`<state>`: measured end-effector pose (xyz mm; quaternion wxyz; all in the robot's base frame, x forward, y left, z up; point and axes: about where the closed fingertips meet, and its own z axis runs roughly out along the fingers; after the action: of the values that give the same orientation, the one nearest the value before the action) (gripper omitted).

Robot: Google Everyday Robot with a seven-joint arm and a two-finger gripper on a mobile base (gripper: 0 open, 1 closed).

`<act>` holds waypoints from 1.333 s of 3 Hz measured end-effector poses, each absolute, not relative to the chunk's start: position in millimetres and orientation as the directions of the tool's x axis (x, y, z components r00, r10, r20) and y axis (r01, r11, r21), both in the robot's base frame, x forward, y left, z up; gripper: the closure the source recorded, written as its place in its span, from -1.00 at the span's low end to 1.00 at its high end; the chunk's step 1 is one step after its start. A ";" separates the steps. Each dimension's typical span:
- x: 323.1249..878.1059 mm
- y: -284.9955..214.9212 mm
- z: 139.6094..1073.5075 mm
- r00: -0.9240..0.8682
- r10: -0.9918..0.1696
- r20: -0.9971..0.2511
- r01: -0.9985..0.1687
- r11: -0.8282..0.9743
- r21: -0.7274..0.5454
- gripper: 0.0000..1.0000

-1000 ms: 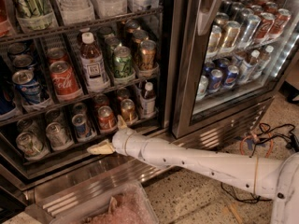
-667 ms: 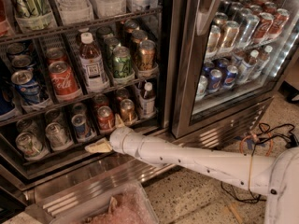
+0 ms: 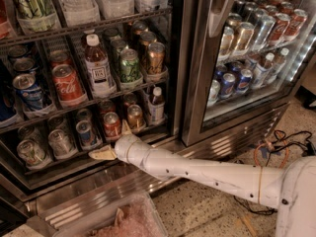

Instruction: Pick coke can from bottom shelf of fridge

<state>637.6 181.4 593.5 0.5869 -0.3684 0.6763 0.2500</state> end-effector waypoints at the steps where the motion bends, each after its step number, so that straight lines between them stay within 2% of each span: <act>1: 638.9 178.2 592.5 -0.034 -0.191 -0.981 -0.754 0.650 -0.100 -1.00; 3: 644.0 176.6 591.1 -0.022 -0.179 -0.984 -0.712 0.694 -0.111 -1.00; 4: 645.9 180.4 590.3 -0.015 -0.184 -0.983 -0.711 0.693 -0.119 -0.88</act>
Offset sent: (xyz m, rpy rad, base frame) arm 0.0074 -0.0140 -0.0035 0.0368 -0.0432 -0.1648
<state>645.9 180.4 590.3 0.6197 -0.3292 0.6801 0.2124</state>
